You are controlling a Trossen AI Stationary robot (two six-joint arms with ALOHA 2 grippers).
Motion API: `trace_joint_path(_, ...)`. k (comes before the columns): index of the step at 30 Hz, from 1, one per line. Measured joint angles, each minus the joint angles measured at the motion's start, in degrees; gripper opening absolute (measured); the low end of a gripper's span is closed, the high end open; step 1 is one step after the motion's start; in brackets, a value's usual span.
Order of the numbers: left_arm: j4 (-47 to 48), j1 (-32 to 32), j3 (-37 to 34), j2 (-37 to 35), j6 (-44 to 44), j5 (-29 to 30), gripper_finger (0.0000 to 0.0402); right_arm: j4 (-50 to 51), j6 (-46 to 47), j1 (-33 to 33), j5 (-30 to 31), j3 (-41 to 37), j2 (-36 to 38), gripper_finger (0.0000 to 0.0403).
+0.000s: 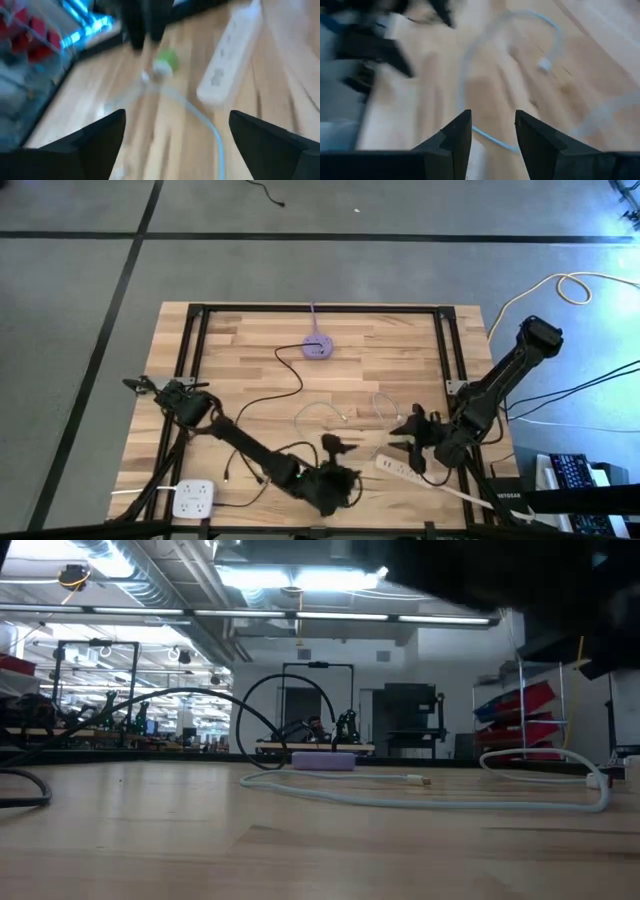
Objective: Insert USB
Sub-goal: Remove the black usb cable from the white outlet extension
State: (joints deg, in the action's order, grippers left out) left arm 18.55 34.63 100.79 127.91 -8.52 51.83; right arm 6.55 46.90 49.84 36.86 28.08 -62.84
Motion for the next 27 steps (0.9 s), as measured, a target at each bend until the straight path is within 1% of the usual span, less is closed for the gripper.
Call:
trace_joint_path(3,18.3,5.4,0.1,-2.9,-15.7,-0.6,0.0337,-17.7,-15.6,-0.8,-2.0,0.0,-4.5,0.0131)
trace_joint_path(6,35.2,11.4,0.0,-4.8,-28.3,-5.0,0.0337,-36.2,-28.6,-2.5,-5.1,0.7,-12.0,0.0131)
trace_joint_path(7,40.0,13.3,0.0,-5.5,-33.8,-5.3,0.0337,-40.0,-32.2,-3.6,-5.3,1.6,-14.8,0.0131)
trace_joint_path(9,47.7,16.8,0.0,-7.6,-44.3,-5.4,0.0337,-43.9,-37.1,-6.1,-5.6,4.5,-20.1,0.0131)
trace_joint_path(10,50.4,18.3,0.0,-8.6,-48.5,-5.6,0.0337,-44.2,-38.0,-7.4,-6.2,6.5,-22.6,0.0131)
trace_joint_path(13,55.7,22.1,0.1,-10.8,-54.6,-8.9,0.0337,-42.5,-38.1,-11.5,-11.6,13.7,-31.3,0.0131)
trace_joint_path(14,57.8,22.7,0.1,-11.2,-57.1,-10.9,0.0337,-41.6,-37.3,-12.8,-12.5,16.6,-34.6,0.0131)
trace_joint_path(16,62.1,23.0,0.1,-11.9,-61.4,-17.6,0.0337,-40.1,-35.4,-14.8,-13.6,23.9,-40.9,0.0131)
trace_joint_path(18,63.5,23.0,0.1,-12.0,-61.8,-27.4,0.0337,-38.5,-36.6,-16.1,-14.3,31.7,-47.0,0.0131)
trace_joint_path(20,62.5,23.3,0.0,-11.7,-59.6,-35.7,0.0337,-38.2,-41.2,-16.5,-15.6,39.6,-53.1,0.0131)
trace_joint_path(22,61.9,24.2,0.0,-11.7,-57.3,-41.0,0.0337,-38.1,-45.7,-16.3,-16.1,47.7,-58.9,0.0131)
trace_joint_path(24,63.5,25.4,0.1,-11.7,-55.7,-44.8,0.0337,-37.2,-47.5,-16.2,-16.8,55.8,-64.3,0.0131)
trace_joint_path(27,65.4,27.7,0.1,-11.7,-54.7,-49.0,0.0337,-30.4,-48.7,-17.2,-19.9,67.7,-71.2,0.0131)
